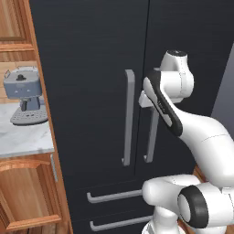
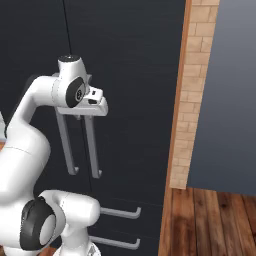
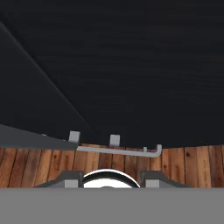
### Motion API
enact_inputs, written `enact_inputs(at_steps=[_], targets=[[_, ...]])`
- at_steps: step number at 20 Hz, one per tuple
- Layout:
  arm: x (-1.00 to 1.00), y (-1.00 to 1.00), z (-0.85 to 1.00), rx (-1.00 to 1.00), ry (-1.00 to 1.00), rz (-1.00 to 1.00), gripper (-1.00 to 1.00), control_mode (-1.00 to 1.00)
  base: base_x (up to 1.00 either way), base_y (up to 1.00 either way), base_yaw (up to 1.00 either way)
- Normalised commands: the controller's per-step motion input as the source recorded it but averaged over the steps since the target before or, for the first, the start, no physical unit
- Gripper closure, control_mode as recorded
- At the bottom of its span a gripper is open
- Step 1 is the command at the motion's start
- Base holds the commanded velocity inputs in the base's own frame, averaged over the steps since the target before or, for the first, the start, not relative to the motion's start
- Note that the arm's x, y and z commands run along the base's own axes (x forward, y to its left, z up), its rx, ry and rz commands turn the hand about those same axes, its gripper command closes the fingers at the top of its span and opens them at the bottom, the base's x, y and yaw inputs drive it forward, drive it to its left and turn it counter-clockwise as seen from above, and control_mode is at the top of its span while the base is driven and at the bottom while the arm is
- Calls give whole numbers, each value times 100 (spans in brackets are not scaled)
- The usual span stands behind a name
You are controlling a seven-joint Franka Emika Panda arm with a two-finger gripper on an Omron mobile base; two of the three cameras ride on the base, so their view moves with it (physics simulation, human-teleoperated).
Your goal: Open the fridge, remove the kiwi, cucumber, and chicken drumstick, and place them on any counter.
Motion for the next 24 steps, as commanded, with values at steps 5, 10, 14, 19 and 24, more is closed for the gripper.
enact_inputs(at_steps=[5,10,14,19,24], targets=[[0,0,0,0,0,0,-100,100,-21,2,0],[0,0,0,0,0,0,-100,100,-74,25,0],[0,0,0,0,0,0,-100,100,-42,34,0],[5,2,0,0,-8,0,-100,-100,0,4,0],[33,-6,1,-7,-41,-3,-100,-100,0,0,0]])
